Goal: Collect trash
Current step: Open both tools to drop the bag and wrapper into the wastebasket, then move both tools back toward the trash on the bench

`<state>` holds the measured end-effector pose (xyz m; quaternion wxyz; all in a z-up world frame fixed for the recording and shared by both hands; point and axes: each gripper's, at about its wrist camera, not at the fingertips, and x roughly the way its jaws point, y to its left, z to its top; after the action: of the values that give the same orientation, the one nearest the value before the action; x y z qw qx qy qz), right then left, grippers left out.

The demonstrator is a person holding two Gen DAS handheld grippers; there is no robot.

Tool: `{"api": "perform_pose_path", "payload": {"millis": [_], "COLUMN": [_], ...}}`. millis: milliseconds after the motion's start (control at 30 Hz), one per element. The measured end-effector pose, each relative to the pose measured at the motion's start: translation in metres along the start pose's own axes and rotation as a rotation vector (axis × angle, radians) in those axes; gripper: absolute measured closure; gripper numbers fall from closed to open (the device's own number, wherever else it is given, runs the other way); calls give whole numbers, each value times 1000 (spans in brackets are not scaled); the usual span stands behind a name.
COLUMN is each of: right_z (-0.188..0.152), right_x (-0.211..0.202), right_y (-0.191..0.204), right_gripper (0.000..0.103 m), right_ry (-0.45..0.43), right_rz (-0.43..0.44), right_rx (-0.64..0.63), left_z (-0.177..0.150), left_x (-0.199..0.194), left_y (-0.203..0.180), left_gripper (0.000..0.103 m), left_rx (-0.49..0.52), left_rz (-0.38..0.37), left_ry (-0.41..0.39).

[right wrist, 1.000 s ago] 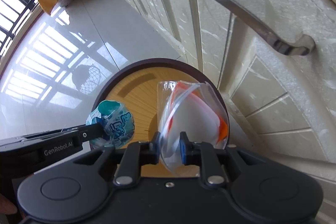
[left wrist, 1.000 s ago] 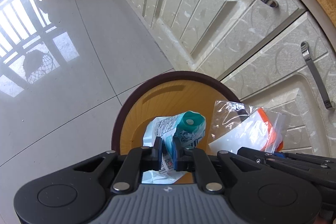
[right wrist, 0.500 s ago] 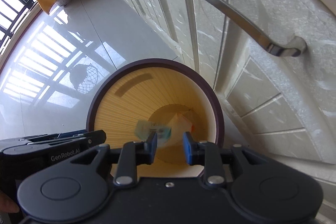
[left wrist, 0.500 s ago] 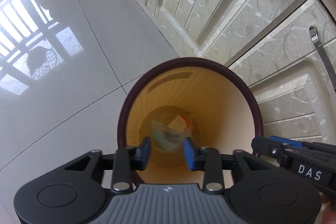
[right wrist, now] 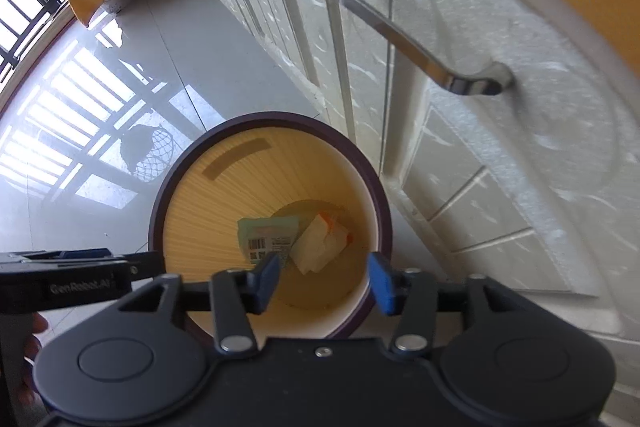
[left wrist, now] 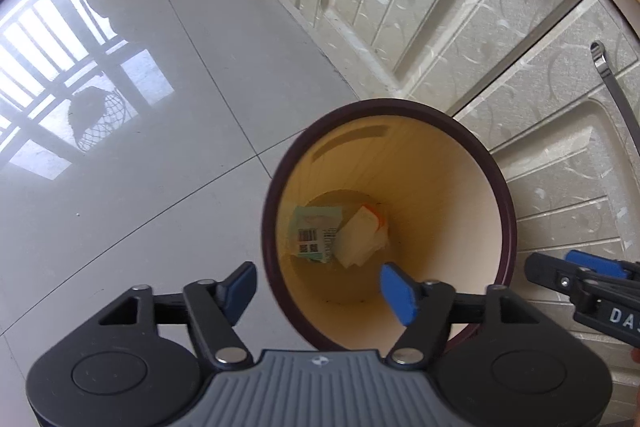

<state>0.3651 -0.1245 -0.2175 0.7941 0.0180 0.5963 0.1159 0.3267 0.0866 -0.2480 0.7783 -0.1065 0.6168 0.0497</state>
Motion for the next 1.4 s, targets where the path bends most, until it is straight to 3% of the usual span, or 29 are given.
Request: {"api": "perform_pose_path", "payload": {"millis": [133, 300, 433, 567, 1067, 1400], "right_z": [-7, -16, -23, -31, -57, -77], "right_x": [-13, -30, -44, -57, -107, -159], "right_y": [-1, -6, -10, -14, -17, -6], "right_gripper": [29, 18, 4, 0, 0, 0], "right_ry": [-16, -52, -82, -111, -213, -366], "right_rz": [-14, -30, -38, -43, -65, -72], "right_rx": [-9, -16, -11, -7, -7, -50], "left_z": [-8, -17, -25, -33, -66, -83], "left_x": [-10, -23, -34, -46, -99, -152], "left_y": [1, 0, 1, 2, 1, -4], "left_gripper": [15, 1, 0, 0, 0, 0], "left_rx": [1, 6, -2, -5, 14, 29], "left_rz": [24, 41, 54, 66, 64, 18], "left_ry": [-15, -35, -41, -64, -161, -306]}}
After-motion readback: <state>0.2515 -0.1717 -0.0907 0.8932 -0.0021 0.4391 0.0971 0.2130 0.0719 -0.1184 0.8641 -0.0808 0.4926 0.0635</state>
